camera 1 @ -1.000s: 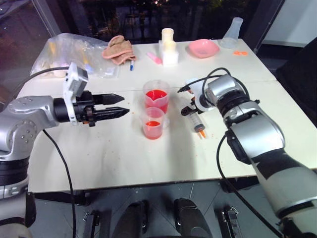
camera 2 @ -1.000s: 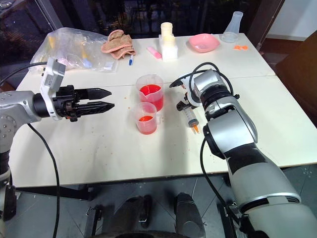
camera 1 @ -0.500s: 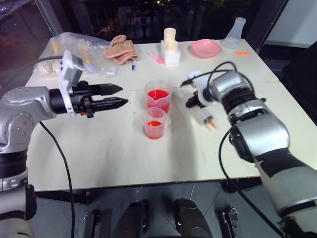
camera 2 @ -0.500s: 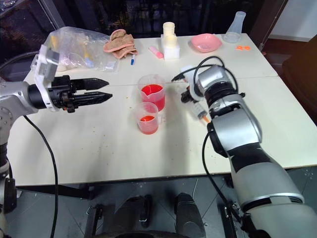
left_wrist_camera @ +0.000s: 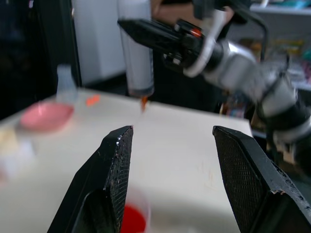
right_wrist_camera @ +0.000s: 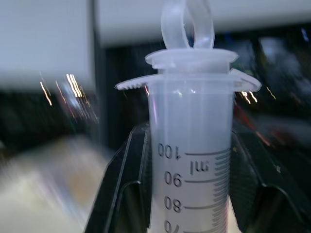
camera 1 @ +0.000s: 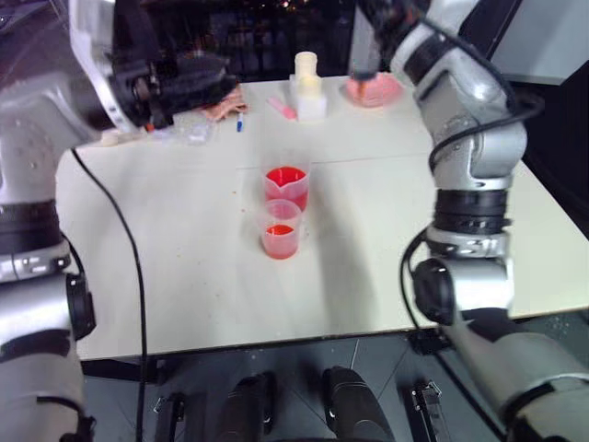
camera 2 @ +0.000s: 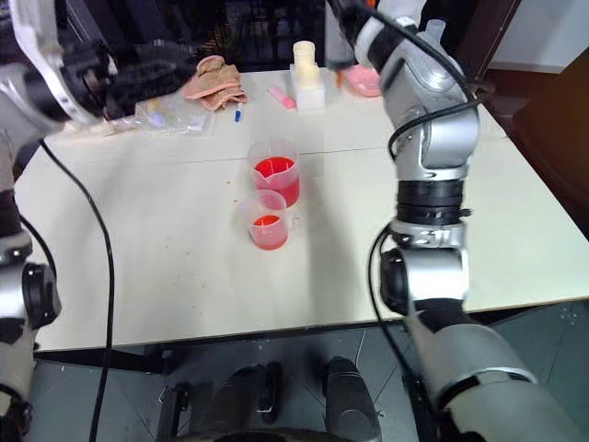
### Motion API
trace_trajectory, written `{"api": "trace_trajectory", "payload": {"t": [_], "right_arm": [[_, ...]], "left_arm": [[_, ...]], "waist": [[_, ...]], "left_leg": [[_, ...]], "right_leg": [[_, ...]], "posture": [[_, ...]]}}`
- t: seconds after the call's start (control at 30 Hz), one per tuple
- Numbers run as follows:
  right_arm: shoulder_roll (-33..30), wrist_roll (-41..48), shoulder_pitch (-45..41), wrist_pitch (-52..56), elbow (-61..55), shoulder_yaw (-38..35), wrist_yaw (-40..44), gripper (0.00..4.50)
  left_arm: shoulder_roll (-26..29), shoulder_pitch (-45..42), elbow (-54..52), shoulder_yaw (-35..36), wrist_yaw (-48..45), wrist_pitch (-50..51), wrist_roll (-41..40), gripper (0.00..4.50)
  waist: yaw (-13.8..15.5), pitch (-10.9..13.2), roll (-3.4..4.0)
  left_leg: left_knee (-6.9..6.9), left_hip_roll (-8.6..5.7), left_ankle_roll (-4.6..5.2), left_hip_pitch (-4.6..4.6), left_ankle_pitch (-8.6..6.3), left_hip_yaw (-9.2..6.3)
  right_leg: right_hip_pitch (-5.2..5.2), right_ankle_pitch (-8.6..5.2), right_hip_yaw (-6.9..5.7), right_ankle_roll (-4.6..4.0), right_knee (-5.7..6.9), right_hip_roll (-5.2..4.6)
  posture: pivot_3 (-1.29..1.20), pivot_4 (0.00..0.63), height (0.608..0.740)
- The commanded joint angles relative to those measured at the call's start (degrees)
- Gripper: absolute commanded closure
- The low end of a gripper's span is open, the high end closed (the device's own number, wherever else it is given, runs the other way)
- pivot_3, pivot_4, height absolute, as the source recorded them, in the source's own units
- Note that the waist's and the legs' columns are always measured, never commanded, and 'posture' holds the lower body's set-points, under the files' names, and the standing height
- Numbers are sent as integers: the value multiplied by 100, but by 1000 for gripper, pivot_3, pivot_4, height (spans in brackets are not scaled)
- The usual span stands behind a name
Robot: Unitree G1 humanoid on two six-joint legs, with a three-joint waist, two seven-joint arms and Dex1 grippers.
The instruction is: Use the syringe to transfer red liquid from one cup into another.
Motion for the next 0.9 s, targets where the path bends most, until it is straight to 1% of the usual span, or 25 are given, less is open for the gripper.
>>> {"api": "trace_trajectory", "payload": {"t": [0.03, 0.13, 0.27, 0.5, 0.6, 0.7, 0.9], "right_arm": [[357, 339, 198, -375, -143, -173, -333, 3108], [696, 245, 441, -759, 114, 70, -482, 3108], [1072, -10, 977, -1404, 156, 597, -359, 3108], [1515, -474, 1547, -2384, 643, 1309, -341, 3108], [1608, -604, 1661, -2693, 873, 1446, -353, 3108], [1667, -762, 1785, -3064, 1261, 1574, -365, 3108], [1766, -965, 1860, -3560, 1786, 1733, -425, 3108]], "left_arm": [[136, -248, 233, -43, -215, -117, 175, 1757], [175, -436, 402, -95, -346, -74, 271, 1757], [242, -694, 599, -163, -515, -13, 365, 1757], [315, -1083, 1047, -384, -840, -82, 738, 1757], [293, -1070, 1107, -556, -992, -198, 928, 1757], [306, -747, 896, -964, -1221, -624, 1343, 1757], [233, -709, 1104, -1197, -1448, -1001, 1710, 1757]], "waist": [[0, -2, -3], [7, -2, -3], [-28, -2, -2], [-41, -2, -2], [-39, -2, -2], [-35, -2, -2], [-38, -1, -3]], "left_leg": [[0, 0, 0, 3, 0, 0], [1, -2, 0, 4, 1, -1], [-1, -3, 0, 0, 1, 0], [0, -2, -6, 3, 5, 1], [0, -3, -6, 5, 5, 1], [1, -3, -6, 5, 5, 1], [1, -3, -8, 5, 6, -1]], "right_leg": [[4, 0, 0, 0, -1, 1], [4, 0, 1, 0, 1, 4], [-5, 0, 3, 0, 9, 6], [-13, 0, 3, 0, 29, 16], [-12, -1, 4, 0, 32, 18], [-11, 0, 4, 0, 31, 17], [-12, -1, 6, -1, 31, 19]], "posture": [[0, 150, 740], [0, 150, 740], [0, 150, 740], [0, 150, 740], [0, 150, 740], [0, 150, 740], [0, 150, 740]]}}
